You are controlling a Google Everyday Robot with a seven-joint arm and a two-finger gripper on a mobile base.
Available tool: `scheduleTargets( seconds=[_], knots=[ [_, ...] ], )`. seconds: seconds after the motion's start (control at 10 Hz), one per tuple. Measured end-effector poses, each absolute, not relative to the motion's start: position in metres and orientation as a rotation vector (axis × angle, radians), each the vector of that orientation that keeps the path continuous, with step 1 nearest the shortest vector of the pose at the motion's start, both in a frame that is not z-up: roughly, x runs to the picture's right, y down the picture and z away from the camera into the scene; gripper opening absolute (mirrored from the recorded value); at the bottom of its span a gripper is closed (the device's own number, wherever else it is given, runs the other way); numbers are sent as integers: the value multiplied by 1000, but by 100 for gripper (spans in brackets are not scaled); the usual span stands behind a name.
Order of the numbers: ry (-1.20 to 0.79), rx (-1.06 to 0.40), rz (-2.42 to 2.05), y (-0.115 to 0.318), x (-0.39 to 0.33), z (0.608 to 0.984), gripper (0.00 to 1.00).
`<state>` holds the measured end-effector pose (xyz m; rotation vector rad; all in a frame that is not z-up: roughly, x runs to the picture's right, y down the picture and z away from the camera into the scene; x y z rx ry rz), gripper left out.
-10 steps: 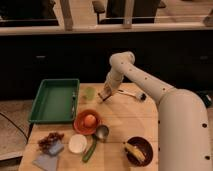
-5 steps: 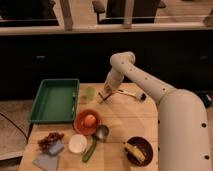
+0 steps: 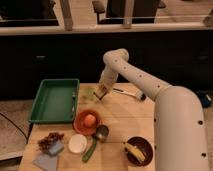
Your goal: Place eraser in plastic cup
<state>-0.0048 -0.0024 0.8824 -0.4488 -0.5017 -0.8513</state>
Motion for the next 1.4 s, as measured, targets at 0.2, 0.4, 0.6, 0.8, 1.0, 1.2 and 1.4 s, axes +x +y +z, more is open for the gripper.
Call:
scheduleTargets(
  seconds=[0.2,0.4,0.6,0.8,1.0,1.2,1.4],
  knots=[
    [-509,-452,-895,-6,-17,879,0],
    [-513,-455,-930,-11,-27,878,0],
    [-513,-460,-955,-15,-33,879,0],
    [-517,-465,-983,-17,-44,880,0],
    [-523,-474,-1020,-17,-62,883,0],
    [-521,-489,-1038,-16,-67,888,0],
    [-519,-496,-1048,-14,-72,891,0]
  ],
)
